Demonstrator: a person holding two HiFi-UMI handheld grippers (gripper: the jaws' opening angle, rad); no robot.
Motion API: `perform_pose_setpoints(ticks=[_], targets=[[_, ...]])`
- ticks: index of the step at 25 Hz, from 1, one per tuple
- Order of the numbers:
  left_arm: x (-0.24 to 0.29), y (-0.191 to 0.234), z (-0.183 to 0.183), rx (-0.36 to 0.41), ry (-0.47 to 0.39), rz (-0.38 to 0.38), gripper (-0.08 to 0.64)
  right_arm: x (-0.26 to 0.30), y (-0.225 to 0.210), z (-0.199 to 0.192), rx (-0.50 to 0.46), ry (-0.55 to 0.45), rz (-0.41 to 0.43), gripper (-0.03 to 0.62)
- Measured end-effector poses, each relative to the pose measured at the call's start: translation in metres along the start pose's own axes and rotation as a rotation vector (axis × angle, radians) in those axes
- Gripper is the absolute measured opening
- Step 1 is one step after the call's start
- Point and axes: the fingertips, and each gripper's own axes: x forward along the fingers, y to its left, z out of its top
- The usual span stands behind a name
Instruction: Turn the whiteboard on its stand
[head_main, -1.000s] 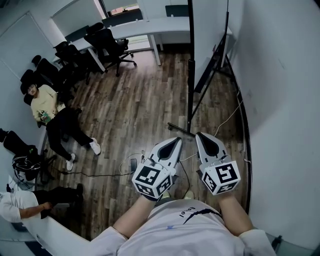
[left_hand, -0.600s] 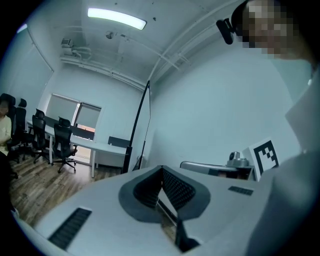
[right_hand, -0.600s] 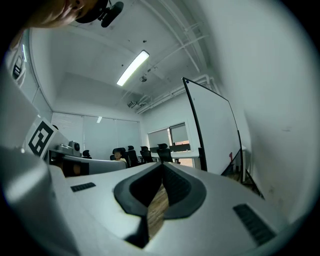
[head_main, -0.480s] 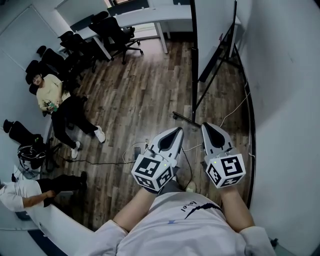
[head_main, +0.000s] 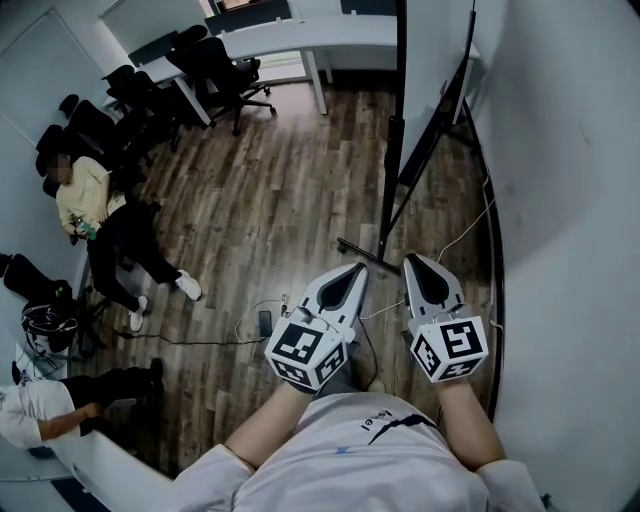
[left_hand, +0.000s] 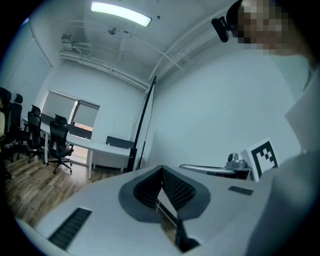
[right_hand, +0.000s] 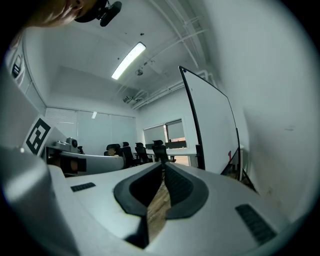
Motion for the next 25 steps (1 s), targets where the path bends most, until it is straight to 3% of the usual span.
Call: perform_pose_setpoints(ticks=[9,15,19,25], targets=[[0.073,0.096,0.025,0.044,0.006,-0.086,0.012,0.122,-0.024,-0.004,-0.017,0.048,-0.092,0.015],[0.111,0.144,0.031,0.068,0.030,-0.172,0.012,0.179,-0.049,-0.015,0.006,0.063,-0.231,0.021],[0.133,0.167,0.026,0.041,0.064,-0.214,0.012,0.205,-0.076,-0.024,0.020,0.082,-0.326,0.093],[0.166,0.179,0.020,0.024,0.087,-0.244,0.012,0.239,-0.128,-0.042,0.040,0.122,-0.400,0.136]])
